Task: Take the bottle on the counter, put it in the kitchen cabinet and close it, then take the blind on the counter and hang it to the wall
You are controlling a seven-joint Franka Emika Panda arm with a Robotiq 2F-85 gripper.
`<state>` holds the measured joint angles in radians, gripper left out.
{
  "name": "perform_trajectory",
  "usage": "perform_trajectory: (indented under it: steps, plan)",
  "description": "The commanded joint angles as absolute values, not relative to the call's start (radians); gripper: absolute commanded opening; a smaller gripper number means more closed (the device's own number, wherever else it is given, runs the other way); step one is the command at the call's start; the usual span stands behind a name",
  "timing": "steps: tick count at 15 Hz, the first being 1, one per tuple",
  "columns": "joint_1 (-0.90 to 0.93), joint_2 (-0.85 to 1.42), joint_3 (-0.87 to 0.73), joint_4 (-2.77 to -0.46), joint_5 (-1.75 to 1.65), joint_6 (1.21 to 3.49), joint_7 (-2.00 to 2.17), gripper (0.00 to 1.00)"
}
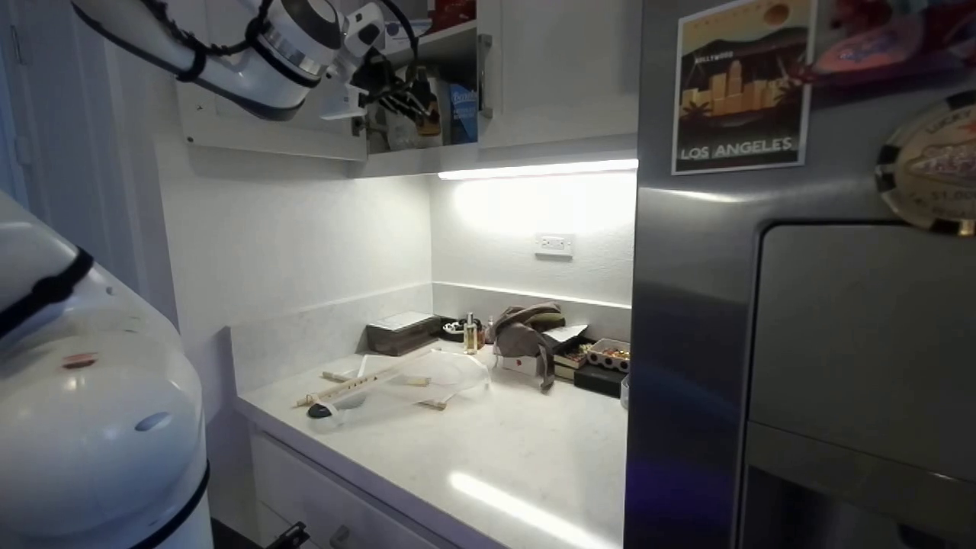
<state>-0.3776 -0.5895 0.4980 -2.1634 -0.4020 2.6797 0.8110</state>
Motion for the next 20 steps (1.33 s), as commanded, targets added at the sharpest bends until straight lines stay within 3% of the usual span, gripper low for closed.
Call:
perform_trajectory:
  steps: [1, 9, 20]
  plan:
    - [-0.414, -0.516, 0.532, -2.058, -0.463, 2.63, 0.834, 0.27]
    - [-0.377, -0.362, 0.524, -1.902, -0.6, 2.553, 0.858, 0.27]
    - [-0.132, -0.169, 0.399, -1.755, -0.758, 2.439, 0.898, 0.27]
